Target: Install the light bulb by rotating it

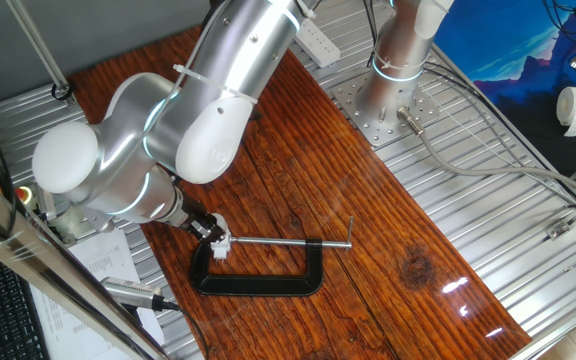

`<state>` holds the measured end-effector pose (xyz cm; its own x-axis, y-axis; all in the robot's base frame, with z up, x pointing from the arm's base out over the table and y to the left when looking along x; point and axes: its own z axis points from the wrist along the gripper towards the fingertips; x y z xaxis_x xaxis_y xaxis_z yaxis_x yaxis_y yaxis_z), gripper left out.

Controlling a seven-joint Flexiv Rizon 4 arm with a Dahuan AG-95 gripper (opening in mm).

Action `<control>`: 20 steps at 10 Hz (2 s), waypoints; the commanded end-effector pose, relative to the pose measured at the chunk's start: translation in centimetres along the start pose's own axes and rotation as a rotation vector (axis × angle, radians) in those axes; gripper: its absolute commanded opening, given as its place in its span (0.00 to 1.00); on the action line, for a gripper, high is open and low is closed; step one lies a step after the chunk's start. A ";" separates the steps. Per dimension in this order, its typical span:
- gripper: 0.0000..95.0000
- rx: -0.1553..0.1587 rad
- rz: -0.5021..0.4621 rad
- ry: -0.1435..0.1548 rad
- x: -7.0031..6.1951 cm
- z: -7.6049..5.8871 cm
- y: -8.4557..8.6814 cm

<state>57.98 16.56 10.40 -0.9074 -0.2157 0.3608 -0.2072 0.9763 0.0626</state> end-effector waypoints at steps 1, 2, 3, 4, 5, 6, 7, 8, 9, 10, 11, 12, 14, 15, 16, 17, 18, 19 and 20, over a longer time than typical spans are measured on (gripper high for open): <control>0.00 -0.003 0.004 -0.001 -0.1 0.1 0.0; 0.00 -0.007 0.006 -0.003 -0.1 0.1 0.0; 0.00 -0.012 0.010 -0.004 -0.1 0.1 0.0; 0.00 -0.014 0.011 -0.004 -0.1 0.1 0.0; 0.00 -0.014 0.014 -0.004 -0.1 0.1 0.0; 0.00 -0.014 0.017 -0.004 -0.1 0.2 0.0; 0.00 -0.017 0.027 -0.007 -0.1 0.2 0.0; 0.00 -0.022 0.040 -0.008 -0.1 0.2 0.0; 0.00 -0.022 0.046 -0.008 -0.1 0.2 0.0; 0.00 -0.027 0.061 -0.009 -0.1 0.2 0.0; 0.00 -0.030 0.066 -0.010 -0.2 0.2 0.0; 0.00 -0.037 0.079 -0.012 -0.2 0.2 0.0; 0.00 -0.039 0.120 -0.017 -0.2 0.2 -0.1; 0.00 -0.043 0.139 -0.019 -0.2 0.2 -0.1; 0.00 -0.052 0.162 -0.022 -0.2 0.2 -0.1; 0.00 -0.054 0.191 -0.026 -0.2 0.2 -0.1; 0.00 -0.062 0.207 -0.030 -0.2 0.2 -0.1; 0.00 -0.068 0.227 -0.033 -0.2 0.2 -0.1; 0.00 -0.071 0.252 -0.036 -0.2 0.2 -0.1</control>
<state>58.09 16.51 10.38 -0.9395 0.0261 0.3417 0.0428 0.9982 0.0414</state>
